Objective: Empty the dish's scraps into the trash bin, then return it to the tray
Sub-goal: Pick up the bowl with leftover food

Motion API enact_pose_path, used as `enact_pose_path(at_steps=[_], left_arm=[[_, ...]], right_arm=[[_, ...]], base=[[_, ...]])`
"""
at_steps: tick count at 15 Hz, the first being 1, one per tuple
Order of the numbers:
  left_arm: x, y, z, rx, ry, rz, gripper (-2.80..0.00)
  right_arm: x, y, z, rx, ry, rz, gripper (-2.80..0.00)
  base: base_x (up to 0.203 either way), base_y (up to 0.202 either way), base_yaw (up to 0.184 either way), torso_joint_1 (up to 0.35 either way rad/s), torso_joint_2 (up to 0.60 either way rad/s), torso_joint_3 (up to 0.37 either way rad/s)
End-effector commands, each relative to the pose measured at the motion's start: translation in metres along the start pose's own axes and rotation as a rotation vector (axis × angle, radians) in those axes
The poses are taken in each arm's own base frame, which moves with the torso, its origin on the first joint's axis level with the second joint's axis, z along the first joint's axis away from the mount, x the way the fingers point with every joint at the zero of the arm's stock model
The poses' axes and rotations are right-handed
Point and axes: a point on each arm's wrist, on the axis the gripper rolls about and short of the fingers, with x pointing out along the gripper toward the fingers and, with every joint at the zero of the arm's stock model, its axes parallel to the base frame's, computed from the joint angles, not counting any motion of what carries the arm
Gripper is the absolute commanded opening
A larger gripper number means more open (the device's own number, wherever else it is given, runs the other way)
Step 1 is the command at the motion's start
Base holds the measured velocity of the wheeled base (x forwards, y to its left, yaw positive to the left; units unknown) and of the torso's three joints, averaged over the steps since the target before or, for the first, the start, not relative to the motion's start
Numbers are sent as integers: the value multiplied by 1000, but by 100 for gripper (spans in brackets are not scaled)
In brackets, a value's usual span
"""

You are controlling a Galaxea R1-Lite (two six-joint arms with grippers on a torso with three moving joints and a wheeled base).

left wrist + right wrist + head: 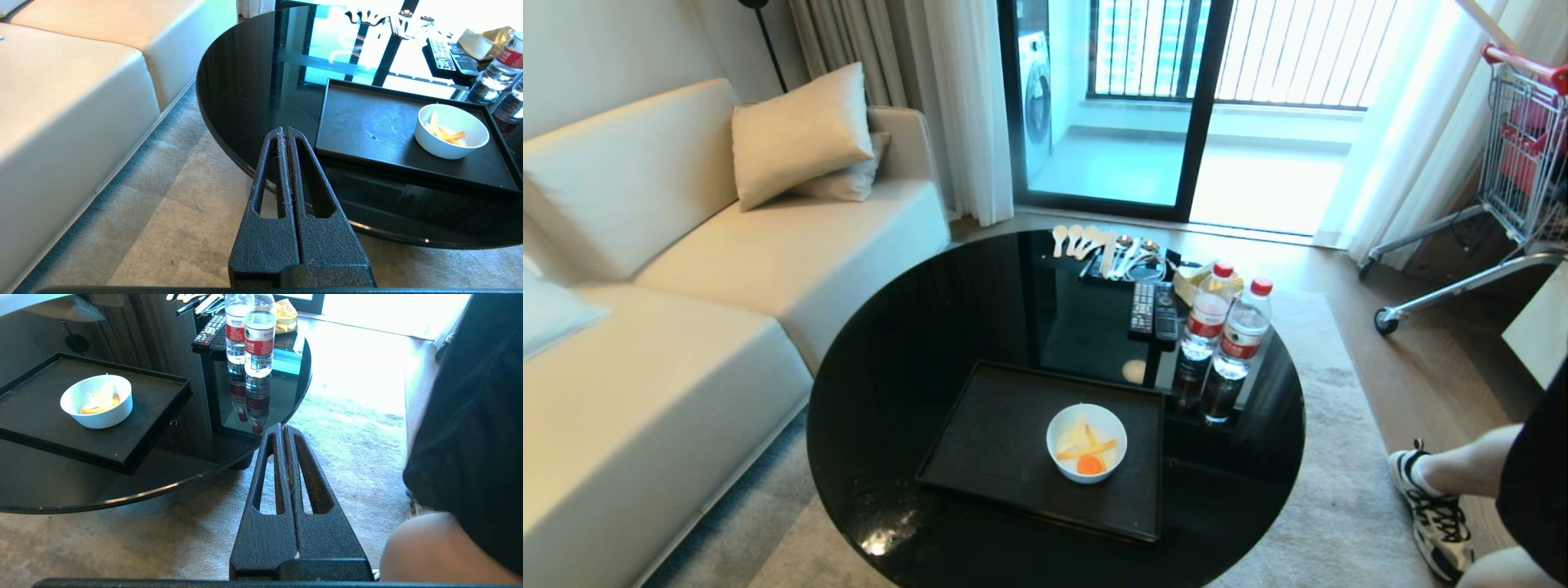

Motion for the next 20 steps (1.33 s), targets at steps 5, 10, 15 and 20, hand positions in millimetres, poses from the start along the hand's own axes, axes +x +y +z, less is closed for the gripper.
enact_pose_path(at_steps=[5, 10, 15, 20], left_arm=[[0, 0, 0, -1, -1, 0, -280], [0, 0, 0, -1, -1, 0, -280], [0, 0, 0, -1, -1, 0, -280], [0, 0, 0, -1, -1, 0, -280]], right_arm=[[0, 0, 0, -1, 0, 1, -280], [0, 0, 0, -8, 3, 2, -280], [0, -1, 0, 65, -3, -41, -280], [0, -1, 3, 51, -15, -43, -280]], base=[[0, 0, 0, 0, 0, 0], [0, 0, 0, 0, 0, 0], [0, 0, 0, 0, 0, 0], [0, 0, 0, 0, 0, 0]])
